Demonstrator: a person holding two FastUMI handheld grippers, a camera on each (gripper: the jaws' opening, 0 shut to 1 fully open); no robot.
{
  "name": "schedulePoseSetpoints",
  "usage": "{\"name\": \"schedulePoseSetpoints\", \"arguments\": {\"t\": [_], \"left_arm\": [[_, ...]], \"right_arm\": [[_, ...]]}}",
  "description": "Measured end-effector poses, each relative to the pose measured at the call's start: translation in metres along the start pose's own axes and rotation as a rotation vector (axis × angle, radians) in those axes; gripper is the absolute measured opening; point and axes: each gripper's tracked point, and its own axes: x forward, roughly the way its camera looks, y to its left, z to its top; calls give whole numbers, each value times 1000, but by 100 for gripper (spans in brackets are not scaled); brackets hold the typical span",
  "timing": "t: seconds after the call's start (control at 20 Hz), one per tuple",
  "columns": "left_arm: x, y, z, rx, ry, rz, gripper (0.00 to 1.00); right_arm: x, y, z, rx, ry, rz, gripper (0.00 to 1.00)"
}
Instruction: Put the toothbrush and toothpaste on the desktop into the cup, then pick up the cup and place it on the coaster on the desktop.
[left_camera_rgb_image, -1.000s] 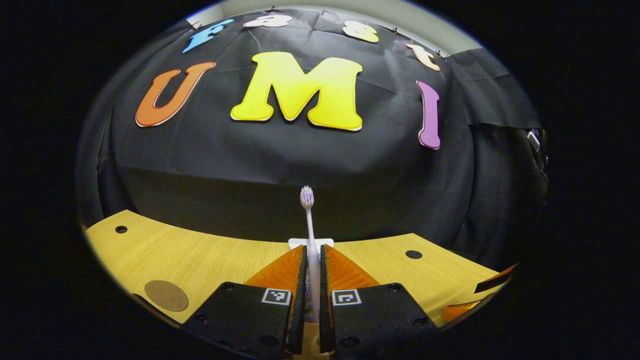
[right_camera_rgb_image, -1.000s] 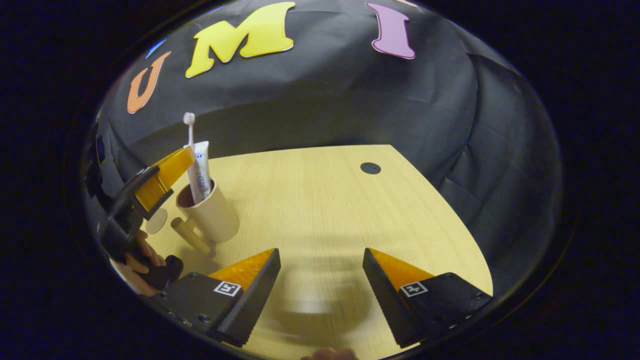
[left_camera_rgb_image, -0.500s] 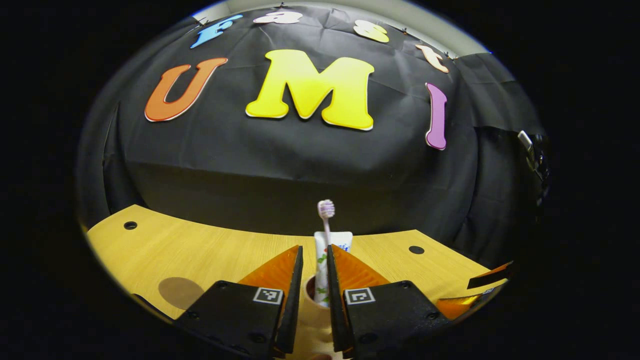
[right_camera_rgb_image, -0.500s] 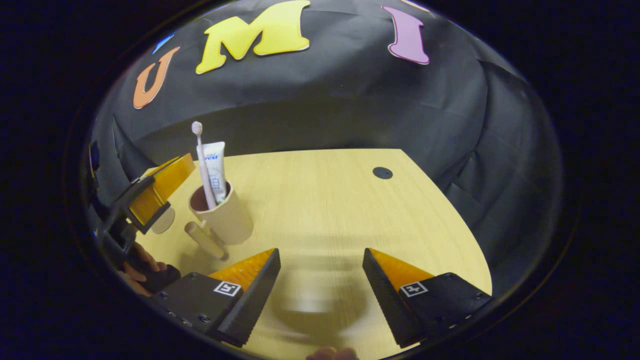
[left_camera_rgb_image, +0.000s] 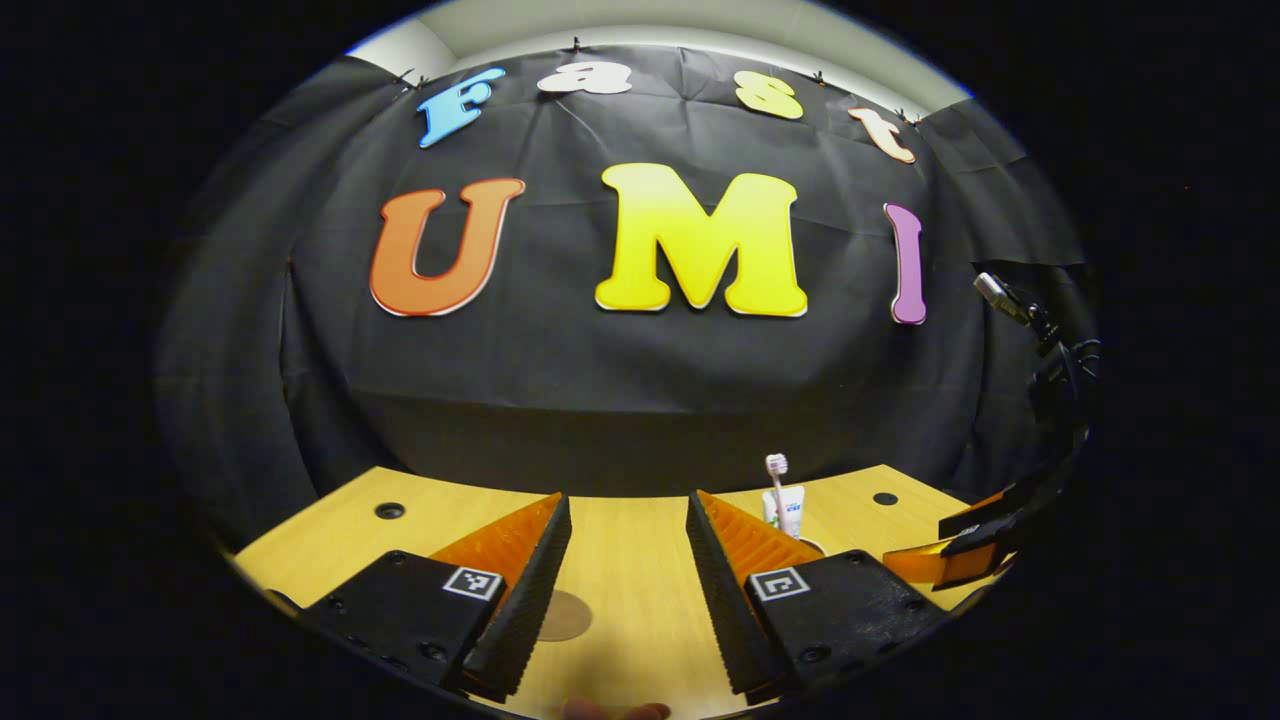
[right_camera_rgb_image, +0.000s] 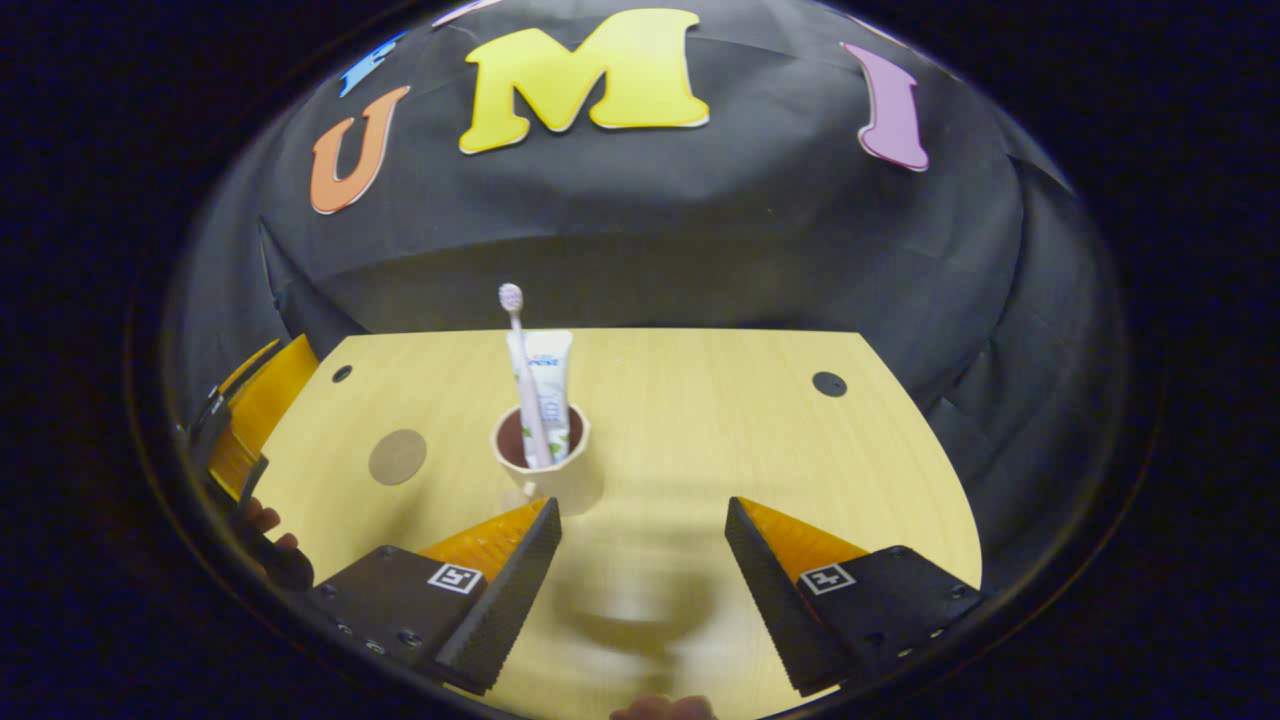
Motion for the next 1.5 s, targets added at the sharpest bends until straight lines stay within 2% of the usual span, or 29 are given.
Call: {"name": "schedulePoseSetpoints", "arguments": {"t": [0.3,0.65,0.8,1.05,1.5], "left_arm": [[-53,54,12,-5,53,68,88],[-99,109,32,-22,61,149,88],[-115,128,33,-28,85,181,89],[-135,160,32,-54,96,276,89],[-155,184,11,-95,154,369,89]], "right_arm": [[-6,47,11,-12,63,39,98],[12,77,23,-16,208,42,98],[32,78,9,-13,319,20,98],[62,72,-23,33,505,-6,98],[110,60,-44,80,621,-21,96]]}}
